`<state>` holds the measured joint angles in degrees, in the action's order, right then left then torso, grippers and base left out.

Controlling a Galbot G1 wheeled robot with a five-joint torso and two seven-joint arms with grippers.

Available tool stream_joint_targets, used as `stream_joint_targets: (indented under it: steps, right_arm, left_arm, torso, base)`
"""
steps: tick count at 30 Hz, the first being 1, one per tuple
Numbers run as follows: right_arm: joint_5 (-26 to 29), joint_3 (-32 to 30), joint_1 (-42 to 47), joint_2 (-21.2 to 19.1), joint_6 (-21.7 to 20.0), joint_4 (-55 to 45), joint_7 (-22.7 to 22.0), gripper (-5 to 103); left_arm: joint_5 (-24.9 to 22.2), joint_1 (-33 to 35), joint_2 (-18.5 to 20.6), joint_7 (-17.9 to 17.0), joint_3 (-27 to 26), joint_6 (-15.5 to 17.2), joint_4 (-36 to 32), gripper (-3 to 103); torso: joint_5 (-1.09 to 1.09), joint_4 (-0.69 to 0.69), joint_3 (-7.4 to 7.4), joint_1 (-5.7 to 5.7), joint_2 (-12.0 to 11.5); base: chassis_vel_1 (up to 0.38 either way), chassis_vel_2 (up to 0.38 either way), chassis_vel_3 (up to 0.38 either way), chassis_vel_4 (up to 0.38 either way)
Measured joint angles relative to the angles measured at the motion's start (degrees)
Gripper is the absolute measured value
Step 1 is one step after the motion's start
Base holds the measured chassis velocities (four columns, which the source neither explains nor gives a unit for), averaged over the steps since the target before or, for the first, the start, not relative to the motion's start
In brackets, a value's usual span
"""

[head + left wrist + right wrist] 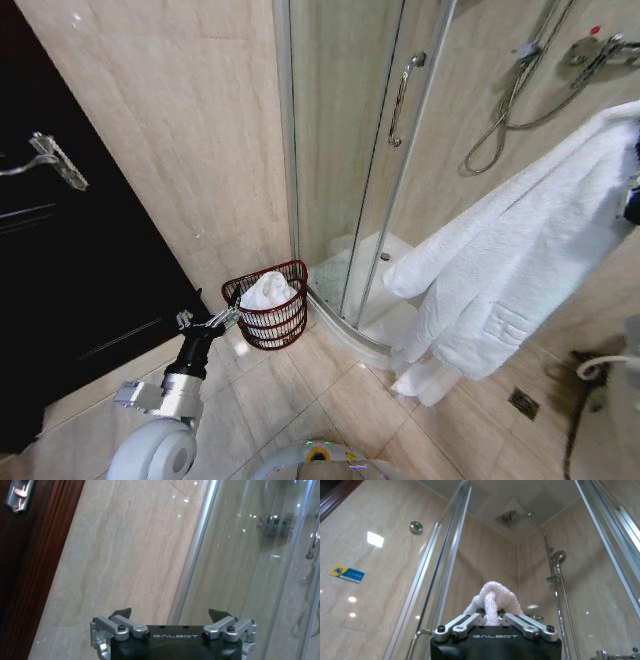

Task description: Discard the used towel into the hamper.

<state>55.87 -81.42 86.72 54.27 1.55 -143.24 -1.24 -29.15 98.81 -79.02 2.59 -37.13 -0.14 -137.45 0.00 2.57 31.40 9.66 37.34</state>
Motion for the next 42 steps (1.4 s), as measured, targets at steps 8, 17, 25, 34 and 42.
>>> stream_joint_targets:
  steps: [8,17,25,34,42]
  right_arm:
    - [-0.1,0.0,0.0,-0.3,0.1,0.0,0.0,7]
    - [-0.8,-0.3,-0.1,-0.4,0.3,0.0,0.1,7]
    - [-0.5,-0.4,0.0,-0.6,0.7,0.0,-0.1,7]
    - [-0.5,-0.5,0.0,-0.8,0.8,0.0,-0.1,7]
    - [0.3,-1.2,-0.2,-1.3,1.1,0.0,-0.6,7]
  left_arm:
    - [0.0,0.0,0.0,0.0,0.0,0.0,0.0,100]
    - [0.0,0.0,0.0,0.0,0.0,0.0,0.0,100]
    - [0.0,0.0,0.0,0.0,0.0,0.0,0.0,100]
    - [0.0,0.0,0.0,0.0,0.0,0.0,0.0,100]
    - [0.0,0.0,0.0,0.0,0.0,0.0,0.0,100]
  torso:
    - [0.00,0.00,1.16,0.82,2.0]
    - [0.00,0.00,2.44,1.83,4.2]
    - [0.00,0.00,3.52,2.66,6.2]
    - [0.00,0.00,4.72,3.63,8.3]
    - [0.00,0.00,5.90,4.55,10.4]
  base:
    - [0.000,0.000,0.000,0.000]
    - [0.000,0.000,0.000,0.000]
    - [0.000,0.000,0.000,0.000]
    - [0.000,0.000,0.000,0.000]
    - [0.000,0.000,0.000,0.000]
